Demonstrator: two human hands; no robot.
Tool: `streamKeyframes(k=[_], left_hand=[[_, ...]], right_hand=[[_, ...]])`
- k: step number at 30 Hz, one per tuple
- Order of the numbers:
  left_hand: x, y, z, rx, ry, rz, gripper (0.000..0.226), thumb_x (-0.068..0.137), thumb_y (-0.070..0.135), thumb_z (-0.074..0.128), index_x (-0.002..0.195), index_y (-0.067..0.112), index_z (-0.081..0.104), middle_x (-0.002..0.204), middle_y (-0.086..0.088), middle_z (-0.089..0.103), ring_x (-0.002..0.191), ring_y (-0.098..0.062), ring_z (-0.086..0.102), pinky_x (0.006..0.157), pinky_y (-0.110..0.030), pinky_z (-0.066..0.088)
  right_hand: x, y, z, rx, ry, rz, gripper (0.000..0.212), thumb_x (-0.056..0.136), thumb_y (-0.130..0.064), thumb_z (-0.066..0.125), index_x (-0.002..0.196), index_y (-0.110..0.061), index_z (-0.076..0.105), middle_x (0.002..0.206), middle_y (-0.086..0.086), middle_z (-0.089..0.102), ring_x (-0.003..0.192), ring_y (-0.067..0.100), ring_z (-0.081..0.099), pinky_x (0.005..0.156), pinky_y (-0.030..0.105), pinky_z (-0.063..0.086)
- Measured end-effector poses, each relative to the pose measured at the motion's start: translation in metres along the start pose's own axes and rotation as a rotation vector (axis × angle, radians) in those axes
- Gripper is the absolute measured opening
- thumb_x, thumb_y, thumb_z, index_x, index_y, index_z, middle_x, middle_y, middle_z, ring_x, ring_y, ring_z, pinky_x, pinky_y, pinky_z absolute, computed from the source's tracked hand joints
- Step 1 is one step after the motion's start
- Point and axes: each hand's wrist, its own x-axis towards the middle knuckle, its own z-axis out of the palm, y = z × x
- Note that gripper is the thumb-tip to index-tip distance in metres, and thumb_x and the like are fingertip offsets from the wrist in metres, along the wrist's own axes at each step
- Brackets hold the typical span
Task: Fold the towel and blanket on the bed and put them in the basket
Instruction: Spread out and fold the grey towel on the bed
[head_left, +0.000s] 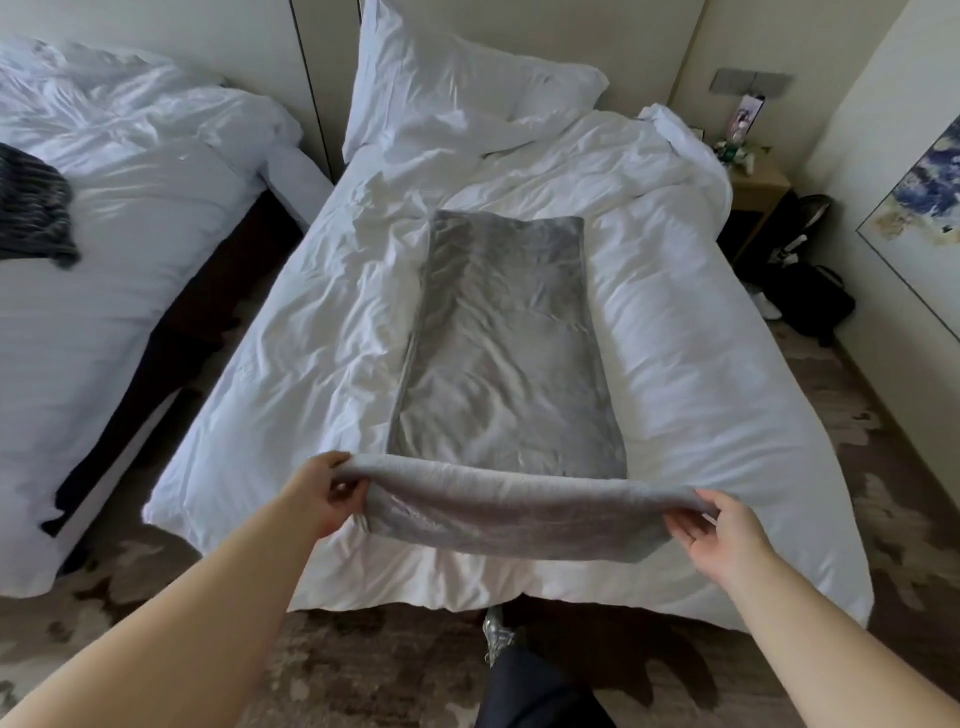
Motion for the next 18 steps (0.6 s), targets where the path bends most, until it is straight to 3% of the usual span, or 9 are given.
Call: streamKeyframes(k=[2, 4, 5, 7, 11, 14, 16, 18], left_hand=[[0.028, 0.019, 0.028, -0.050, -0.061, 0.001, 0.016, 0.094, 0.018, 0.053, 0.089, 0.003, 0.054, 0.086, -0.012, 0.053, 0.077, -0.020, 0.055, 0.058, -0.028, 0.059], [0.060, 0.033, 0.050, -0.051, -0.101, -0.020, 0.027, 0.093, 0.028, 0.054, 0.099, 0.002, 0.053, 0.097, -0.016, 0.056, 0.086, -0.025, 0.059, 0.084, -0.035, 0.052], [0.077, 0.036, 0.059, -0.009, -0.093, -0.032, 0.029, 0.093, 0.031, 0.054, 0.099, 0.003, 0.053, 0.098, -0.017, 0.056, 0.087, -0.027, 0.059, 0.089, -0.039, 0.049], [0.107, 0.031, 0.070, 0.108, -0.030, -0.055, 0.024, 0.094, 0.033, 0.052, 0.096, 0.009, 0.053, 0.096, -0.014, 0.053, 0.082, -0.027, 0.057, 0.086, -0.042, 0.048], [0.146, -0.006, 0.062, 0.294, 0.129, -0.172, 0.018, 0.095, 0.022, 0.049, 0.080, 0.014, 0.051, 0.077, -0.004, 0.044, 0.063, -0.017, 0.045, 0.061, -0.029, 0.042], [0.163, -0.039, 0.039, 0.359, 0.259, -0.200, 0.017, 0.087, 0.004, 0.055, 0.072, 0.011, 0.053, 0.064, -0.004, 0.047, 0.052, -0.013, 0.041, 0.039, -0.020, 0.040], [0.172, -0.060, 0.020, 0.421, 0.397, -0.144, 0.014, 0.081, -0.001, 0.064, 0.074, 0.007, 0.056, 0.059, -0.007, 0.051, 0.048, -0.015, 0.046, 0.038, -0.018, 0.038], [0.180, -0.078, 0.004, 0.418, 0.440, -0.132, 0.023, 0.079, 0.006, 0.074, 0.094, 0.006, 0.057, 0.077, -0.011, 0.057, 0.062, -0.020, 0.053, 0.050, -0.026, 0.041]], right_hand=[[0.031, -0.014, 0.033, -0.011, -0.022, 0.021, 0.012, 0.098, -0.015, 0.046, 0.093, -0.006, 0.053, 0.135, 0.021, 0.048, 0.122, 0.033, 0.051, 0.092, 0.041, 0.045], [0.066, -0.023, 0.062, -0.054, -0.042, 0.059, 0.024, 0.099, -0.024, 0.045, 0.109, -0.003, 0.052, 0.123, 0.019, 0.054, 0.115, 0.034, 0.055, 0.093, 0.039, 0.045], [0.083, -0.024, 0.074, -0.085, -0.052, 0.086, 0.028, 0.099, -0.026, 0.044, 0.114, -0.003, 0.050, 0.114, 0.019, 0.056, 0.106, 0.034, 0.059, 0.092, 0.039, 0.046], [0.116, -0.016, 0.090, -0.185, -0.029, 0.150, 0.026, 0.099, -0.026, 0.044, 0.107, -0.003, 0.051, 0.107, 0.018, 0.055, 0.093, 0.033, 0.060, 0.090, 0.040, 0.046], [0.156, 0.029, 0.084, -0.410, 0.075, 0.333, 0.027, 0.099, -0.024, 0.047, 0.118, -0.005, 0.048, 0.109, 0.017, 0.055, 0.103, 0.031, 0.056, 0.096, 0.040, 0.043], [0.166, 0.059, 0.068, -0.479, 0.150, 0.439, 0.023, 0.098, -0.024, 0.049, 0.110, -0.005, 0.051, 0.093, 0.012, 0.057, 0.083, 0.025, 0.058, 0.088, 0.037, 0.043], [0.170, 0.078, 0.050, -0.525, 0.205, 0.473, 0.020, 0.097, -0.022, 0.050, 0.104, -0.004, 0.054, 0.089, 0.011, 0.057, 0.078, 0.023, 0.057, 0.087, 0.037, 0.042], [0.170, 0.096, 0.033, -0.579, 0.253, 0.521, 0.025, 0.095, -0.025, 0.053, 0.110, -0.005, 0.054, 0.086, 0.010, 0.057, 0.078, 0.024, 0.057, 0.085, 0.038, 0.042]])
